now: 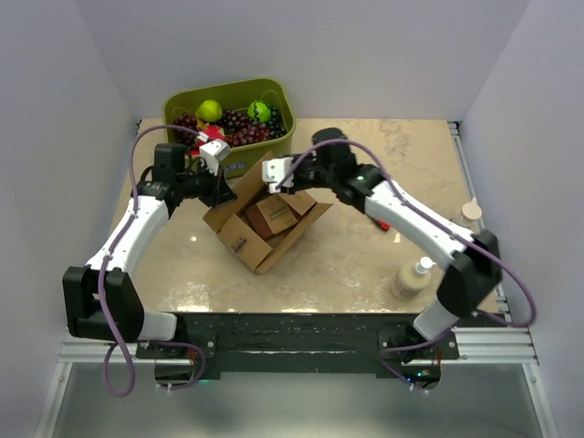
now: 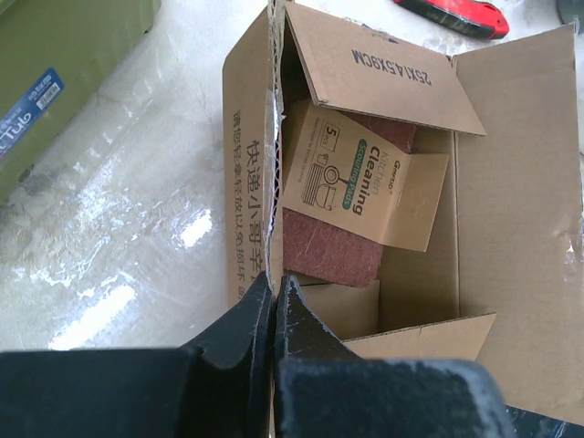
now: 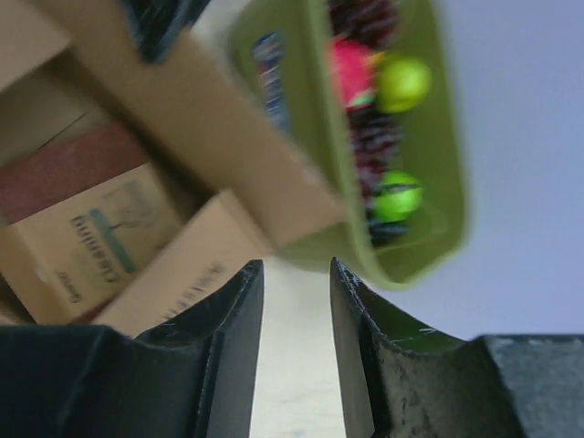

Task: Unpack the express box

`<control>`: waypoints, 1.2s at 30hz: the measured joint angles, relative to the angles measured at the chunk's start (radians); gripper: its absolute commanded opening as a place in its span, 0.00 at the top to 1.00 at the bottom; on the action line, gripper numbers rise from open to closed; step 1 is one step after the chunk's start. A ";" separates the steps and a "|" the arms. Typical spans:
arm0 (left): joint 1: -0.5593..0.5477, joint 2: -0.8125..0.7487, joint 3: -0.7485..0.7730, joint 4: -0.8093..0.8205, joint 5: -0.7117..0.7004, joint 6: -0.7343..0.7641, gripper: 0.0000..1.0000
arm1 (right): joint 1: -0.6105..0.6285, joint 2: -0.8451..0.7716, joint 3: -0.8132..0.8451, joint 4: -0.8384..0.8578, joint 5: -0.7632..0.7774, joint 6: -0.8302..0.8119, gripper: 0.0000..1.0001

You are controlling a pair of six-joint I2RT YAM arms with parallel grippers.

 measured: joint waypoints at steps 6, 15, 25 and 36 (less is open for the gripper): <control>0.000 -0.003 -0.023 0.008 0.010 -0.007 1.00 | 0.031 0.172 -0.087 -0.124 -0.038 -0.018 0.56; 0.000 -0.006 -0.051 0.006 0.009 -0.015 1.00 | 0.045 0.137 -0.031 -0.399 -0.163 -0.106 0.52; 0.000 -0.023 -0.057 0.009 0.009 -0.019 1.00 | 0.120 0.162 -0.029 -0.434 -0.103 -0.108 0.52; 0.000 -0.024 -0.068 0.015 0.013 -0.033 1.00 | 0.151 0.262 -0.016 -0.401 -0.023 -0.114 0.63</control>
